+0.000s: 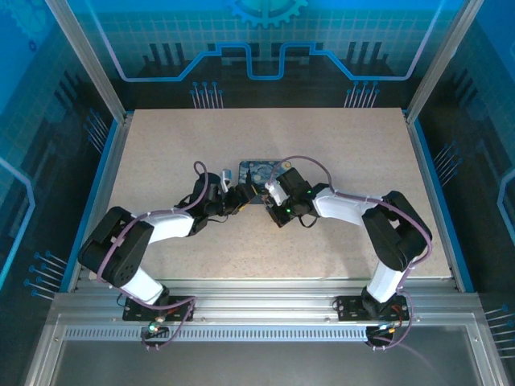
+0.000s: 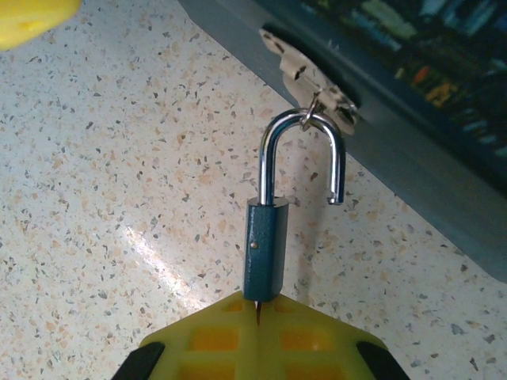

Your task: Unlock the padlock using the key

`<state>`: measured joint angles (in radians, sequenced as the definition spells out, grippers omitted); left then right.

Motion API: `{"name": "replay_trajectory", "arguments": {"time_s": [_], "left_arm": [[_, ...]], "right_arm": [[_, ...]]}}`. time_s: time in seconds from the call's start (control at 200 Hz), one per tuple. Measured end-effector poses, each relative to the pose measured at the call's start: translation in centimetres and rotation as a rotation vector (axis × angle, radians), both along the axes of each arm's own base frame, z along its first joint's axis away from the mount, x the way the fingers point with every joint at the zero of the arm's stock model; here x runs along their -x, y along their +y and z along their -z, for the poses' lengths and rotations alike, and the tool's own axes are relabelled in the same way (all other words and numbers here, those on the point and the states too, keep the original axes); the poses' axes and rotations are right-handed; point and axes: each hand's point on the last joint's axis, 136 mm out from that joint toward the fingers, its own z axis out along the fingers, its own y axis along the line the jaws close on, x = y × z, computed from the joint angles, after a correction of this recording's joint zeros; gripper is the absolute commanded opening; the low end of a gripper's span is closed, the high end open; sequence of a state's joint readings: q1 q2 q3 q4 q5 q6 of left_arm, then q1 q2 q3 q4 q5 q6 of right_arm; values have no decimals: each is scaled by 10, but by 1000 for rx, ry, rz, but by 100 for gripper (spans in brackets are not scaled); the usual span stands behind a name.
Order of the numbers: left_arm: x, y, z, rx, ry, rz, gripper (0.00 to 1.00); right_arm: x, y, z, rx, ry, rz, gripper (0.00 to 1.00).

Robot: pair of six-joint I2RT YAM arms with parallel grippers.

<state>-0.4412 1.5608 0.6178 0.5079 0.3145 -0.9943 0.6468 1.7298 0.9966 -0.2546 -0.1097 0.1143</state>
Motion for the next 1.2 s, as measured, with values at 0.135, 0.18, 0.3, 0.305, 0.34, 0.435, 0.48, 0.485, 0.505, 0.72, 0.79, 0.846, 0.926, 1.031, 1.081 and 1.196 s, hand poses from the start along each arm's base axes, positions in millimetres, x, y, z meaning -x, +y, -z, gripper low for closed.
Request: {"name": "replay_trajectory", "arguments": {"time_s": [0.135,0.18,0.3,0.305,0.34,0.435,0.48,0.485,0.505,0.72,0.79,0.846,0.926,1.031,1.081,1.196], "left_arm": [[-3,7,2,-21,-5,-17,53],[-4,9,3,-29,-6,-20,54],[-5,13,6,-46,-3,-26,54],[-5,13,6,-47,-3,-26,54],[-5,13,6,-52,-6,-26,54],[-8,14,5,-62,-12,-27,54],[-8,14,4,-65,-14,-27,54],[-8,14,4,-65,-14,-27,54],[-8,14,4,-65,-14,-27,54],[-18,14,0,-74,-32,-39,55],[-24,14,-1,-77,-39,-42,54],[-28,16,-1,-78,-40,-48,54],[-30,17,-1,-78,-41,-52,55],[-30,17,-1,-78,-42,-52,55],[-30,17,-1,-77,-43,-52,55],[-23,20,4,-81,-32,-52,57]], "right_arm": [[1,0,-1,2,-3,-11,0],[1,0,-1,2,-2,-12,0],[1,0,0,6,-5,-21,0],[1,0,0,6,-5,-21,0],[1,0,0,7,-7,-25,0],[1,0,-1,8,-11,-30,0],[1,0,-1,9,-13,-34,0],[1,0,-1,9,-12,-34,0],[1,0,-1,9,-13,-34,0],[0,0,-4,9,-26,-46,0],[-2,2,-6,9,-35,-49,0],[-4,2,-8,10,-44,-53,0],[-6,3,-11,11,-53,-58,0],[-8,3,-13,24,-71,-68,0],[-9,3,-13,29,-74,-71,0],[-7,2,-12,45,-80,-89,0]]}}
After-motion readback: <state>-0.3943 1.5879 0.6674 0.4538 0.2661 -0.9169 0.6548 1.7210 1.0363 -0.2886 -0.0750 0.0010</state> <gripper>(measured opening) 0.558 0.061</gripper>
